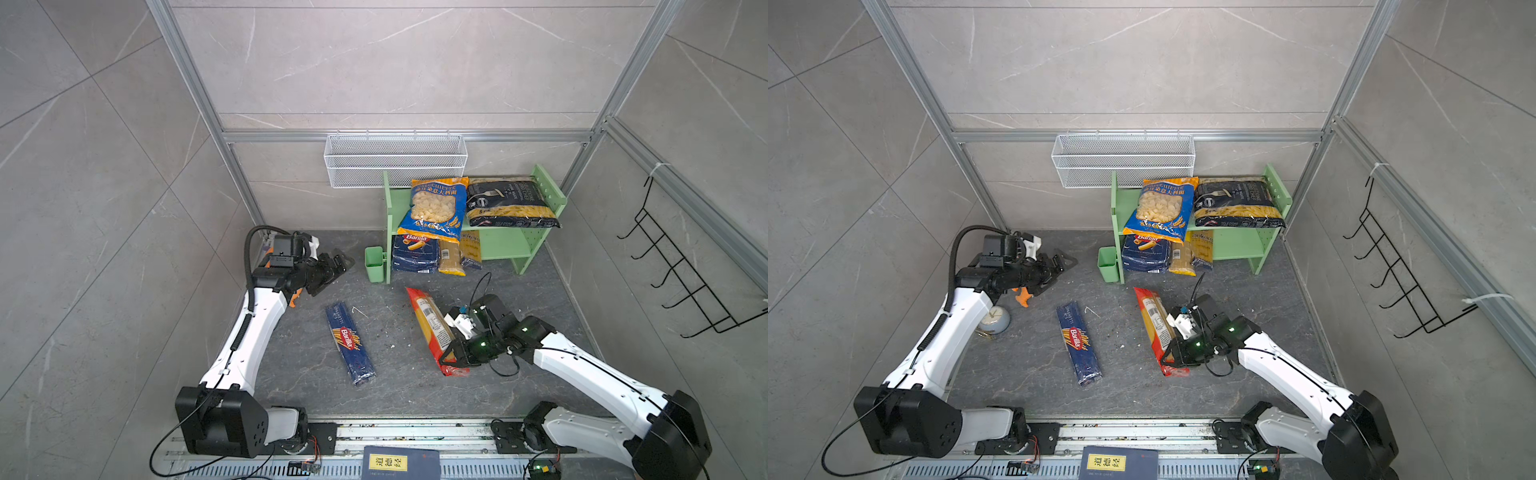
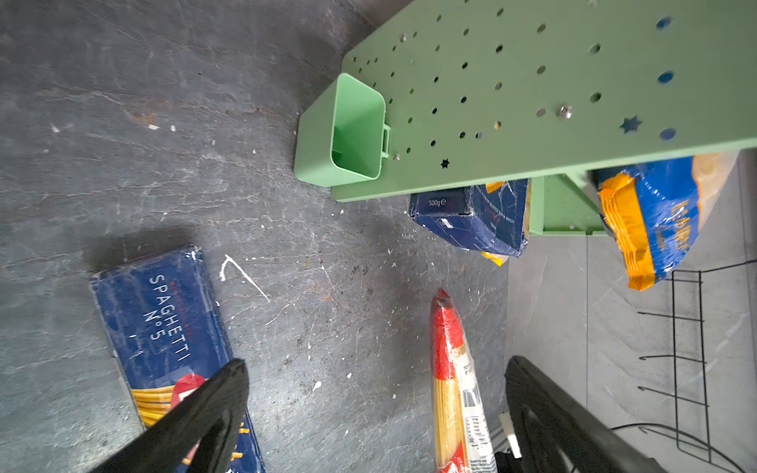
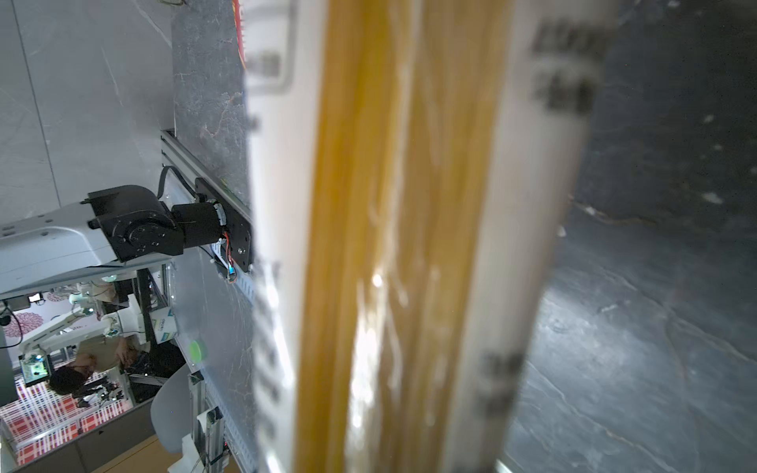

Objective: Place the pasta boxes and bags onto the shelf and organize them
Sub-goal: 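Grasp the red-and-yellow spaghetti packet with the right gripper and lift it upright, then carry the packet to the lower shelf while the left gripper reaches to the shelf edge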

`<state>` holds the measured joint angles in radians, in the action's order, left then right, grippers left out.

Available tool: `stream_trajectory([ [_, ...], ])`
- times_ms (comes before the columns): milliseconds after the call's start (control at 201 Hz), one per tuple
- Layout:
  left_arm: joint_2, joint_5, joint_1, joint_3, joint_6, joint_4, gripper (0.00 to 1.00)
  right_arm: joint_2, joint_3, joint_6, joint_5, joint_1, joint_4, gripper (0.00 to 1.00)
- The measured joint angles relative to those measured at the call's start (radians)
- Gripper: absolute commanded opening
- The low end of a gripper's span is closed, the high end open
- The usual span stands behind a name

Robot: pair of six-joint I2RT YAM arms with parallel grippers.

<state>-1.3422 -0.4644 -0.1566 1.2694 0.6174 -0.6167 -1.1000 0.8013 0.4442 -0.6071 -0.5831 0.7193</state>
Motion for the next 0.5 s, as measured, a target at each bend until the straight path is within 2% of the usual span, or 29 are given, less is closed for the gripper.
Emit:
stream_trajectory([
  [239,-0.071,0.01,-0.136,0.017,-0.011,0.043,1.0,0.115,0.004,-0.02,-0.006,0.115,0.146,0.1],
  [498,-0.159,-0.004,-0.243,0.037,-0.007,0.138,1.0,0.141,0.045,-0.058,0.014,0.275,0.246,0.1],
])
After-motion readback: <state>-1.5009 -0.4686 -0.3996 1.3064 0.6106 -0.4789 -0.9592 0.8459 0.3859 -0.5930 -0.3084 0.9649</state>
